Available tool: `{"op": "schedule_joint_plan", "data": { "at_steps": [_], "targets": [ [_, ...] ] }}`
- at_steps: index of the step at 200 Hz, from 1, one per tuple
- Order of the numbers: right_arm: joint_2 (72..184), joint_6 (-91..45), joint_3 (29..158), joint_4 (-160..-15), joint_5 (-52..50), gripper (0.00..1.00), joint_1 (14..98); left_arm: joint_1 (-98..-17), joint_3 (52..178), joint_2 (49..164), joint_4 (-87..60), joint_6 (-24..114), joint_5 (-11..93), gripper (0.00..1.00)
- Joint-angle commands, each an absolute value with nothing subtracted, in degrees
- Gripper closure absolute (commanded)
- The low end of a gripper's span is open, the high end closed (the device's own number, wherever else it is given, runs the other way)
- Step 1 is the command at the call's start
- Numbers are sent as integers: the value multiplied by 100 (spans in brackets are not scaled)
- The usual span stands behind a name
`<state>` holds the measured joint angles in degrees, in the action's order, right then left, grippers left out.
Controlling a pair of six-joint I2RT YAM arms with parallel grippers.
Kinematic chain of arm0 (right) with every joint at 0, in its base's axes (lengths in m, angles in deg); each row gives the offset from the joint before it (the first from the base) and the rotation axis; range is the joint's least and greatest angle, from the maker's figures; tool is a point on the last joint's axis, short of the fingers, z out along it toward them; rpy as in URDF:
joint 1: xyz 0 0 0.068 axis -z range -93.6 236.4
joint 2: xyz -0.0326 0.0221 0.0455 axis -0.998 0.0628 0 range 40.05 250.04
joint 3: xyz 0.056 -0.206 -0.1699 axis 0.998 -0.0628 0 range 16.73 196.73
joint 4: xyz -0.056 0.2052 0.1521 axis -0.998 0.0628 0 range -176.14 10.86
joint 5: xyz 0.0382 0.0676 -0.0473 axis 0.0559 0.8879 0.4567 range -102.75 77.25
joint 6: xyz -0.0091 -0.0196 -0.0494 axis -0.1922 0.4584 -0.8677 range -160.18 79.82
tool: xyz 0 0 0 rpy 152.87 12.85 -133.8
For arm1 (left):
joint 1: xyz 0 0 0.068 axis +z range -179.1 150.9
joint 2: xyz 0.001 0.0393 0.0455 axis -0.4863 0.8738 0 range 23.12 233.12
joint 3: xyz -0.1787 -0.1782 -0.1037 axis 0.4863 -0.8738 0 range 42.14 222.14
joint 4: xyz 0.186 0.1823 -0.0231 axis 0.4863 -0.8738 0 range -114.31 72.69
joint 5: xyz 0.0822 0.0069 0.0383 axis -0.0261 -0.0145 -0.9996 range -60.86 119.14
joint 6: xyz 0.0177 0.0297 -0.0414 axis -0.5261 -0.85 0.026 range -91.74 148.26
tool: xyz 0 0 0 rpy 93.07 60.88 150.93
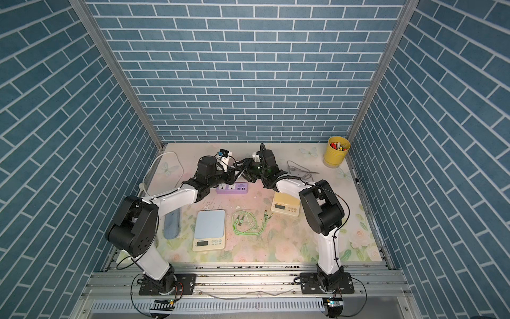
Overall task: Charge the electronic scale
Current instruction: Adjust the plug, then insert the plug into the socket.
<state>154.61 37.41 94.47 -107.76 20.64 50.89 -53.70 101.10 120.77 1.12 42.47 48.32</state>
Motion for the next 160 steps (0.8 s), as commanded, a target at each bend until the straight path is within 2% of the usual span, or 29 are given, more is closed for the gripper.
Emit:
{"op": "schedule_joint_plan", "data": {
  "at_steps": [1, 13, 32, 61, 94, 160],
  "targets": [
    [15504, 3740, 9595, -10723, 2348, 34, 5057, -5313, 10299, 12092, -19, 4172, 4889, 100],
    [15381, 3425, 9604, -10385, 2240, 23, 5125, -5307, 10230, 12017, -170, 4093, 4694, 100],
    [15100, 2784, 9557, -9735, 1890, 19, 5244, -5306, 10098, 11889, -431, 3960, 4283, 100],
    [14954, 1973, 9665, -8850, 1558, 19, 5319, -5300, 9930, 11800, -665, 3845, 3425, 100],
    [15239, 1780, 9773, -8665, 1638, 19, 5324, -5306, 9824, 11906, -586, 4058, 2628, 100],
    [15924, 1671, 10029, -8584, 1959, 23, 5322, -5253, 9786, 12329, -430, 4254, 2088, 100]
  ]
}}
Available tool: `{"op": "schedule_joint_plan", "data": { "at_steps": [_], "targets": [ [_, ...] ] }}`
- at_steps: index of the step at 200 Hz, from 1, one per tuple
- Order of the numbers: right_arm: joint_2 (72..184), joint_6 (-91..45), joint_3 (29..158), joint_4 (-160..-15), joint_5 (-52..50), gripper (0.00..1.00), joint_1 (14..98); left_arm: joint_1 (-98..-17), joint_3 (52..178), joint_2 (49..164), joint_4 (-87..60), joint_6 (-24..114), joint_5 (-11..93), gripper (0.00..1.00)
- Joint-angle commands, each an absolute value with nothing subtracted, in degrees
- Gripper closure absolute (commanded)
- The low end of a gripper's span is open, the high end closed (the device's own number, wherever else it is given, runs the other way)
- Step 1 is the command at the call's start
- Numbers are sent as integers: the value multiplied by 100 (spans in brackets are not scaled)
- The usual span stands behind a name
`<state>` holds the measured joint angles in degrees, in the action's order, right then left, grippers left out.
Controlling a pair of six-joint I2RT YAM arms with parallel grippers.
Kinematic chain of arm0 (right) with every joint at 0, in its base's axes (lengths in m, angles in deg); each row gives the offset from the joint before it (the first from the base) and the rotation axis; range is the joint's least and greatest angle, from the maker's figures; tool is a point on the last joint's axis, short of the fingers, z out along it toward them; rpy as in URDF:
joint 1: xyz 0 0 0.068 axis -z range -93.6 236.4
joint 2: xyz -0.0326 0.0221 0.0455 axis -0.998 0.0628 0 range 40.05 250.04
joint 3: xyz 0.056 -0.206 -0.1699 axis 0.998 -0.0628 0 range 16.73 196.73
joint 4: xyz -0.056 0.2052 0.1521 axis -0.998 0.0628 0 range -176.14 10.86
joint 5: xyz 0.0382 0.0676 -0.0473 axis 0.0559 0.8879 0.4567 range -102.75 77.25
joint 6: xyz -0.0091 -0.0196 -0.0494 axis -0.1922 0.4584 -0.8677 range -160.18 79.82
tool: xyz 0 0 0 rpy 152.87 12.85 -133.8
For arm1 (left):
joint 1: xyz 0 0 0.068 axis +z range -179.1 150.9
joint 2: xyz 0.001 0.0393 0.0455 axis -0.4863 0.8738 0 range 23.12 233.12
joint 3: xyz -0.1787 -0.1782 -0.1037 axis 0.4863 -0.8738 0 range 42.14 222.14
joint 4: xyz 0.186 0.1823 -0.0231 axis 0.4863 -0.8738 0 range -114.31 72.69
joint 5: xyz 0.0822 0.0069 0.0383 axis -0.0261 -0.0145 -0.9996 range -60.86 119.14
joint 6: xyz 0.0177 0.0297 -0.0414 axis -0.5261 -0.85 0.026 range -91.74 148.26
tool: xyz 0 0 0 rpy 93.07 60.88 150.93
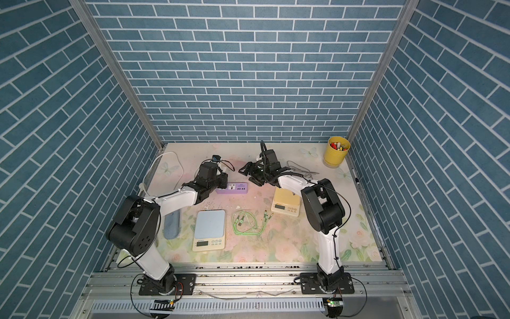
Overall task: Charge the electronic scale
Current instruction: Insert the plug into the socket.
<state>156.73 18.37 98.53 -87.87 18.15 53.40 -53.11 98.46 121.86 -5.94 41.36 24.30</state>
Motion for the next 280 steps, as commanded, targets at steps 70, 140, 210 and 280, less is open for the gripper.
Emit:
{"op": "schedule_joint_plan", "data": {
  "at_steps": [70, 140, 210, 280],
  "targets": [
    [16168, 1397, 10208, -8291, 2048, 25, 5322, -5188, 9734, 12698, -205, 4608, 2193, 100],
    [16247, 1355, 10107, -8290, 2118, 25, 5325, -5191, 9687, 12866, -408, 4975, 1936, 100],
    [16353, 1344, 9897, -8400, 2065, 26, 5326, -5350, 9742, 13210, -1065, 5119, 1895, 100],
    [16426, 1353, 9730, -8552, 2108, 26, 5344, -5838, 9640, 13351, -1251, 5301, 1293, 100]
  ]
}}
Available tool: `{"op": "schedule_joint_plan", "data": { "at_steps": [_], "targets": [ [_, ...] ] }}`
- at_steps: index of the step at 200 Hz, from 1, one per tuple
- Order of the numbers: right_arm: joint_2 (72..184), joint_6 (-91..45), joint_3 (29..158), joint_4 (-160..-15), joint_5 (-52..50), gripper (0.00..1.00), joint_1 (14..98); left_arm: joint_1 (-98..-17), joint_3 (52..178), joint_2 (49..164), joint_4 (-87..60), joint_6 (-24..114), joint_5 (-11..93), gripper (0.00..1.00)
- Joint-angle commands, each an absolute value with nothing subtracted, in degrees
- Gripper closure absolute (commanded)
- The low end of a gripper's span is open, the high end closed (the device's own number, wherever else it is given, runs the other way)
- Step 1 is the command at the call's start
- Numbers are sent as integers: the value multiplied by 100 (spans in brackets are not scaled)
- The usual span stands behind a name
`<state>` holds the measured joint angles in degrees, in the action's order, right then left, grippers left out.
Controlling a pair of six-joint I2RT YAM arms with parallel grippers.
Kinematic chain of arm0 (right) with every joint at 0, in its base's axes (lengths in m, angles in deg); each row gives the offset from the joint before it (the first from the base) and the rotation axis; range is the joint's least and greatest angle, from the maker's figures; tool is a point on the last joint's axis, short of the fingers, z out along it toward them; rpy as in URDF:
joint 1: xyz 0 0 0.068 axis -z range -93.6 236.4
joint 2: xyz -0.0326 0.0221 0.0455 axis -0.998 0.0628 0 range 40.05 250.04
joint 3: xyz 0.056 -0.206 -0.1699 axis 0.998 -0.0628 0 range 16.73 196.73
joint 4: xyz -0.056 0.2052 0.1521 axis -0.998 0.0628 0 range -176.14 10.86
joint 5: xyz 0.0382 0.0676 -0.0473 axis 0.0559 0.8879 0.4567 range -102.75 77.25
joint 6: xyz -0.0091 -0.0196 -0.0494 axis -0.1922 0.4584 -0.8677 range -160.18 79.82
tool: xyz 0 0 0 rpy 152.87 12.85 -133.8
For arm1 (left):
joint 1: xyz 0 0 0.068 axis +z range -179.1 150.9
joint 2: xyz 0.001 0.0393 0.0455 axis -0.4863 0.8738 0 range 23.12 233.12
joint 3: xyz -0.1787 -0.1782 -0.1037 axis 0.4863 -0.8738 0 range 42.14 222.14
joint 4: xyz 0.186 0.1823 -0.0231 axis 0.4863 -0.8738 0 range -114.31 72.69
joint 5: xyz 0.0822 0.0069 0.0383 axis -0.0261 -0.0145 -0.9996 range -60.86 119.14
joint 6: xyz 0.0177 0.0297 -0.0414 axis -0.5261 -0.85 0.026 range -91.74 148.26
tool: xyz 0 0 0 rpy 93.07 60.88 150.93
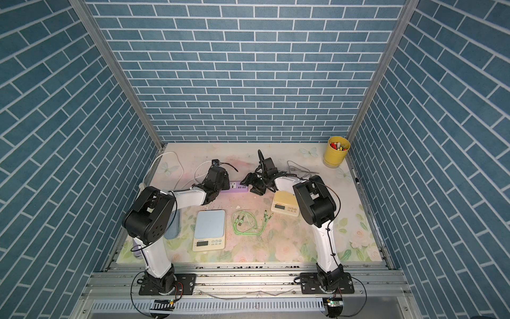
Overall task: Charge the electronic scale
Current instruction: Insert the plug into the socket.
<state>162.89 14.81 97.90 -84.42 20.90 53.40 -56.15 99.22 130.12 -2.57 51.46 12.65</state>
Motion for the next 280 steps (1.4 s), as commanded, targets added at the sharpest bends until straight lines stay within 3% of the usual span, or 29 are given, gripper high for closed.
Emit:
{"op": "schedule_joint_plan", "data": {
  "at_steps": [1, 121, 184, 215, 280],
  "targets": [
    [16425, 1348, 9727, -8552, 2109, 26, 5348, -5842, 9634, 13356, -1254, 5307, 1291, 100],
    [16160, 1207, 9520, -8649, 2083, 31, 5583, -6234, 9114, 13299, -1190, 5350, 1316, 100],
    [16132, 231, 11066, -7736, 2706, 4, 5508, -6109, 9031, 13400, -504, 4884, 2431, 94],
    [16528, 241, 11612, -7624, 3284, 1, 5417, -6110, 9356, 13482, -483, 4388, 2887, 95],
    [17122, 122, 11489, -7506, 3357, 3, 5387, -6109, 9587, 13681, -140, 4023, 3176, 93]
  ]
}}
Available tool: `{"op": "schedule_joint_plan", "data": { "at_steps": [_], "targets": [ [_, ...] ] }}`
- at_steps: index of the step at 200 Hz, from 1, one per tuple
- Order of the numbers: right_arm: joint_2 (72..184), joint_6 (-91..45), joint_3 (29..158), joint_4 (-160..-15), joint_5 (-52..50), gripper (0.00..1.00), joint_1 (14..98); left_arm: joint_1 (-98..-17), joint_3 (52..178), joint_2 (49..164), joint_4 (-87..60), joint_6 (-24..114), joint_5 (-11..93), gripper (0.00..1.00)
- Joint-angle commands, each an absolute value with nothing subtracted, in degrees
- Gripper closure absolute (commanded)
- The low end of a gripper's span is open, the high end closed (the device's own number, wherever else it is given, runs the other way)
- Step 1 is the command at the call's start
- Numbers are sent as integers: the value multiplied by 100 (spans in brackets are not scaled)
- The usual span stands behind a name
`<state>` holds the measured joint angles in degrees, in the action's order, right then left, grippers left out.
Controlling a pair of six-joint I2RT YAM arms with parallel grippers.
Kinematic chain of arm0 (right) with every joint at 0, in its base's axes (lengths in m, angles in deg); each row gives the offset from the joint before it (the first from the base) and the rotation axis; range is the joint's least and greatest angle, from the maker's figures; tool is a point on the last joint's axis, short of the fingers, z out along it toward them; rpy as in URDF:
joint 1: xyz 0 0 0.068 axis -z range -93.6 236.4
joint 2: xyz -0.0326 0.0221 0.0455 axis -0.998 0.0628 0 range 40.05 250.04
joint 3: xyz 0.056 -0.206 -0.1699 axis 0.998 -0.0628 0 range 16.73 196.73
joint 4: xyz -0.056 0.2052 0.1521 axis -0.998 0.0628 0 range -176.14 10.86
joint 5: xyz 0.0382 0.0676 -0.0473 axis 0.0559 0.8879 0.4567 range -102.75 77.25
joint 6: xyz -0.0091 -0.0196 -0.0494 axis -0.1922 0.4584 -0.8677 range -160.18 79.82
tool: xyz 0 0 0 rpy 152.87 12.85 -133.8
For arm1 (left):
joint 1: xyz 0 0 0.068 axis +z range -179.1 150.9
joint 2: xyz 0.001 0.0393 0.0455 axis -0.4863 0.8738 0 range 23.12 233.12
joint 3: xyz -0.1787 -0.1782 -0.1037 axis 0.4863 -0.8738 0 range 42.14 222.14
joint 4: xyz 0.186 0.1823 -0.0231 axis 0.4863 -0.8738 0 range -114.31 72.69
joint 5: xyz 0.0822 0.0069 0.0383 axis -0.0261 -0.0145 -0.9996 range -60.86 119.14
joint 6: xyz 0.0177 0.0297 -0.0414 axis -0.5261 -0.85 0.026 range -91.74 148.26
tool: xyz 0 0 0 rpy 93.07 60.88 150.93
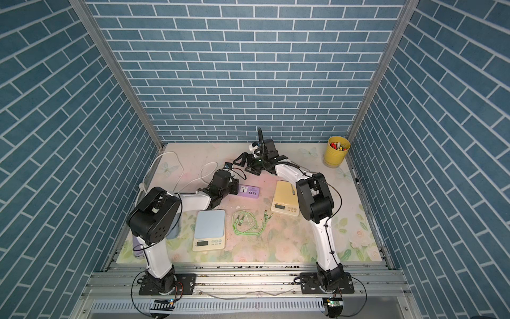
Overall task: Charge the electronic scale
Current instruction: Insert the plug into the socket.
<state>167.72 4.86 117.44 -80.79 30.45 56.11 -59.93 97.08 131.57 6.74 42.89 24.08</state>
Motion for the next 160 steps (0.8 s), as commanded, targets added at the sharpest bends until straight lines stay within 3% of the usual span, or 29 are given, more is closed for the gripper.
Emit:
{"op": "schedule_joint_plan", "data": {
  "at_steps": [1, 42, 73, 117, 160],
  "targets": [
    [17129, 126, 11481, -7506, 3362, 3, 5387, -6109, 9581, 13688, -127, 4022, 3177, 93],
    [17328, 258, 11374, -7783, 3621, 5, 5356, -6136, 9488, 13772, 94, 3932, 3270, 84],
    [17421, 140, 11389, -7625, 3674, 16, 5323, -6149, 9453, 13723, 109, 3878, 3188, 79],
    [17369, -43, 11184, -7709, 3450, 44, 5317, -6158, 9483, 13490, -78, 3854, 3136, 46],
    [17284, -260, 11079, -7603, 3129, 50, 5317, -6148, 9644, 13050, -650, 3825, 3150, 30]
  ]
}}
